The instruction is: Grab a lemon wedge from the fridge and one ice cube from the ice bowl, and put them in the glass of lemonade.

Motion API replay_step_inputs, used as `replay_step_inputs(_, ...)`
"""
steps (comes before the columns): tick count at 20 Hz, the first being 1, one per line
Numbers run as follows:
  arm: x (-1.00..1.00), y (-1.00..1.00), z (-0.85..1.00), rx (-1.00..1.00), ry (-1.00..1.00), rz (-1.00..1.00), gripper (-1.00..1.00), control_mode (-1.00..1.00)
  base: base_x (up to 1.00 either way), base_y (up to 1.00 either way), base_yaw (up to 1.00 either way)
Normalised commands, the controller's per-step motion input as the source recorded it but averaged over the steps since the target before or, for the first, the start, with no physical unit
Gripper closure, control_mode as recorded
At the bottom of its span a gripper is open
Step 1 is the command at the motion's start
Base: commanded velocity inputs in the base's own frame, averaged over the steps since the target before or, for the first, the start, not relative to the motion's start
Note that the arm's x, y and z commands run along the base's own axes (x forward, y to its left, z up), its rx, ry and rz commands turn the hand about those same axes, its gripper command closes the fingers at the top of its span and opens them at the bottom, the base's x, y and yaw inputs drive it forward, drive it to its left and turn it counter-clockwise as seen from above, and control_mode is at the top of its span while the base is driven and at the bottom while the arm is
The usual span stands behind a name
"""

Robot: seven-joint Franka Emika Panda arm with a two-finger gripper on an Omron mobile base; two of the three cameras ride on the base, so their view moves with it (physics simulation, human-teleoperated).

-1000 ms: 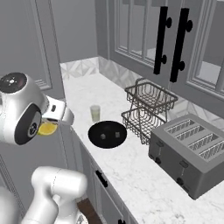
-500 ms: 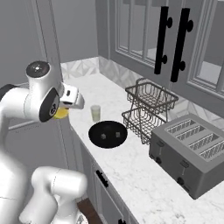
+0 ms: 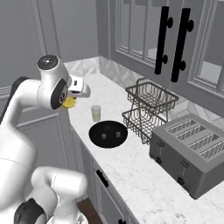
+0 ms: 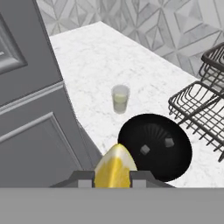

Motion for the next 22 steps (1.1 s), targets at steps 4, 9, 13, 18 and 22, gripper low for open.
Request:
replay_step_inputs(4,0.32,0.00,-0.22,-0.05,0.00,0.00,1.00,-1.00,0.00,0.00,0.00)
replay_step_inputs(9,0.40,0.00,-0.50,-0.03,0.00,0.00,1.00,-1.00,0.00,0.00,0.00)
replay_step_inputs(13,0.49,0.00,-0.50,0.00,0.00,0.00,1.00,-1.00,0.00,0.00,0.00)
replay_step_inputs(18,0.56,0.00,-0.09,0.00,0.02,0.01,1.00,-1.00,0.00,0.00,0.00)
replay_step_inputs(22,0.37,0.00,0.00,0.00,0.06,0.02,1.00,-1.00,0.00,0.00,0.00)
